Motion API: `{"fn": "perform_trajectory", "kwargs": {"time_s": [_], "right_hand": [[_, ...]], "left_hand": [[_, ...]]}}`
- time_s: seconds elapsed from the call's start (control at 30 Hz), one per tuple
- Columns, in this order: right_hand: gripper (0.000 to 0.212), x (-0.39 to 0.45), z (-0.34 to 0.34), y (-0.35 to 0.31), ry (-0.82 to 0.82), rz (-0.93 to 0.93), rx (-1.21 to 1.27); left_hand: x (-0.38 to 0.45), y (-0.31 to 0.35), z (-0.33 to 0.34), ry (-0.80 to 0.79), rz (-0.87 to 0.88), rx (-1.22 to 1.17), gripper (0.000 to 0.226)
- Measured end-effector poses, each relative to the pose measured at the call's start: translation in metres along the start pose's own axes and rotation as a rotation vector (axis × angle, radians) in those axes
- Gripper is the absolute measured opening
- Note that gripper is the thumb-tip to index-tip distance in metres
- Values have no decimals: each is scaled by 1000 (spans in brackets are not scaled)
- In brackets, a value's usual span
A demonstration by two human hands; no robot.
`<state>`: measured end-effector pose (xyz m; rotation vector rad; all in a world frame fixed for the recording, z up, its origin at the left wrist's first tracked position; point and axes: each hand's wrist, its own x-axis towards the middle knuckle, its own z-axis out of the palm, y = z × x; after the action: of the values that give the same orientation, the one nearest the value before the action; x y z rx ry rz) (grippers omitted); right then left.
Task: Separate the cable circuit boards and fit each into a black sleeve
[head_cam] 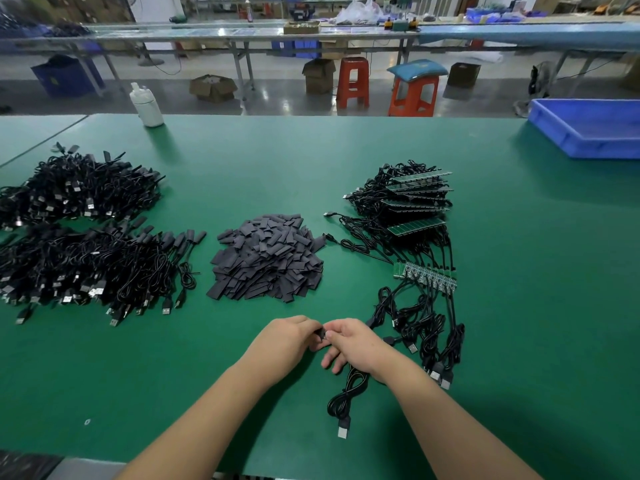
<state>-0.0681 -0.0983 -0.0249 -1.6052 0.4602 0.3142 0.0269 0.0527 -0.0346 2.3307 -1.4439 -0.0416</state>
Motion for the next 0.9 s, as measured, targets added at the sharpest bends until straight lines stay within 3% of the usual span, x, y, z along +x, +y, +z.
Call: {"fn": "perform_trajectory", "kwargs": {"time_s": [0.27,0.6,0.77,0.83,0.9], "right_hand": [[30,-4,0,-3,-10,-4,-2],[34,-7,2,-8,-28,-2,10],[33,-10,2,-10,-15,-14,-8],[33,-10,3,-10,-11,-19,-11],[33,-10,5,-10,-6,-19,22]], "left_hand": [[-3,3,-3,18,18,-70,23],[7,17,-1,-224,-28,262,33],[5,20,8,-155,-4,230,83],[5,21,10,-114,16,199,89],[4,21,12,-59,-69,92,90]]}}
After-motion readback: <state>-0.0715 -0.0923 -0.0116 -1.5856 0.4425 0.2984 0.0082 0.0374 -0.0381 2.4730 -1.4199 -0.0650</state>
